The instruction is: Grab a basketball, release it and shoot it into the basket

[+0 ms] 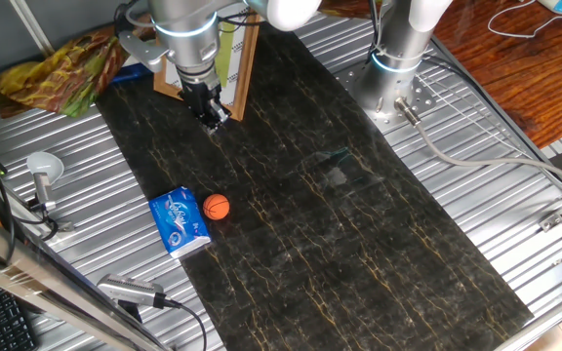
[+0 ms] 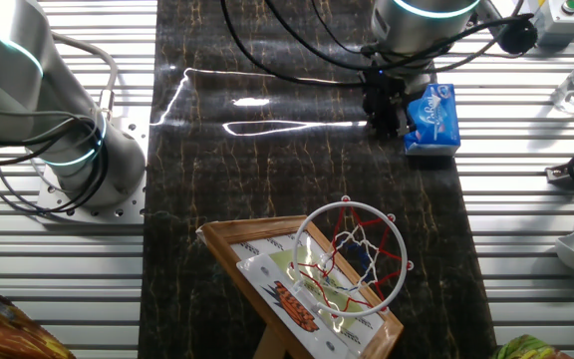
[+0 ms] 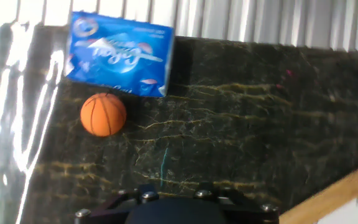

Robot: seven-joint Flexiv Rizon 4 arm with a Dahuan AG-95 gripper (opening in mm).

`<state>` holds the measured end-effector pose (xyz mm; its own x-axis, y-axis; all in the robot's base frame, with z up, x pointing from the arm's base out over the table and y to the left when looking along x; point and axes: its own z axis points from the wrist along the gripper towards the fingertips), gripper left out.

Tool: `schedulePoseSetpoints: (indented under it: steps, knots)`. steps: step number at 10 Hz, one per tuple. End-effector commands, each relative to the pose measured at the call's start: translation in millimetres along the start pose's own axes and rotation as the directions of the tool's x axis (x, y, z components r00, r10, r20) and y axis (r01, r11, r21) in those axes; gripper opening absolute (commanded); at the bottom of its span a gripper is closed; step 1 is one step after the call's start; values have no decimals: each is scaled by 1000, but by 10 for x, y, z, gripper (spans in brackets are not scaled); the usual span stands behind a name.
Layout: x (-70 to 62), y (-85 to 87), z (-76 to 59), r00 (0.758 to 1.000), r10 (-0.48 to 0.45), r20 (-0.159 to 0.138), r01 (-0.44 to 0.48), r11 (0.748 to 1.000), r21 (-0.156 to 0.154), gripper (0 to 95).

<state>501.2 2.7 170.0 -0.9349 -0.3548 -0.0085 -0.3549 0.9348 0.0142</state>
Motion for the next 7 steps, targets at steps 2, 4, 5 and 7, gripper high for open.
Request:
schedulePoseSetpoints:
  steps: [2, 4, 5, 7]
  knots:
    - [-149, 110, 49, 1000, 7, -21, -7, 1000, 17, 0]
    - [-299, 176, 121, 1000, 10, -21, -9, 1000, 24, 0]
    - [-398, 200, 187, 1000, 9, -20, -9, 1000, 21, 0]
    - [-536, 246, 300, 1000, 9, -15, -9, 1000, 21, 0]
